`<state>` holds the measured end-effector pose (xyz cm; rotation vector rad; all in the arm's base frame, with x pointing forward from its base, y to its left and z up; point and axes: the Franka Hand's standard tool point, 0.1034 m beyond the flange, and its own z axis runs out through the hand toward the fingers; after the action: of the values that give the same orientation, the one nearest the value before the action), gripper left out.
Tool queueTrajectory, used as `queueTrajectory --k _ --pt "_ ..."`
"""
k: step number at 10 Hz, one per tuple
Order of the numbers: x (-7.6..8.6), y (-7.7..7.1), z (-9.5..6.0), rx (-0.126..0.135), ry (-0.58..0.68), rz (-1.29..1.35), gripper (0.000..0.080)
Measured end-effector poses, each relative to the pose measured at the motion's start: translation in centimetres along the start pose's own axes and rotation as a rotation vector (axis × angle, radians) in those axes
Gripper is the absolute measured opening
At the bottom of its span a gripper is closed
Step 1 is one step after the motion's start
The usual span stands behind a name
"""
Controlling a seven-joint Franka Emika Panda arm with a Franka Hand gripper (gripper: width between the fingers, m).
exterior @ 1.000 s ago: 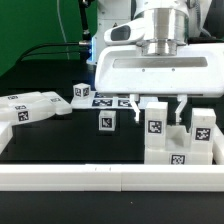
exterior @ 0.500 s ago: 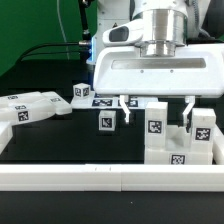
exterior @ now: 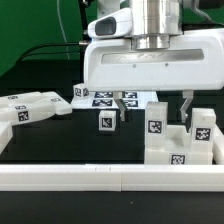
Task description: Assemble chair
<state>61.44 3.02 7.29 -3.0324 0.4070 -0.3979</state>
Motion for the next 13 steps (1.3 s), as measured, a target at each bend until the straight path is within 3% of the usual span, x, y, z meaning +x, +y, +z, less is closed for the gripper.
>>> queueTrajectory --k 2,5,7,13 --pt "-0.84 -0.47 0.07 0.01 -0.241 0.037 0.0649" --pt "-0.35 -0.73 0.2 0.008 -0.256 0.067 0.0636" --pt "-0.37 -0.73 0.24 -0.004 -0.257 0.167 0.0285" --pt "-0.08 -0.99 0.41 -0.077 -0.251 0.75 0.0284"
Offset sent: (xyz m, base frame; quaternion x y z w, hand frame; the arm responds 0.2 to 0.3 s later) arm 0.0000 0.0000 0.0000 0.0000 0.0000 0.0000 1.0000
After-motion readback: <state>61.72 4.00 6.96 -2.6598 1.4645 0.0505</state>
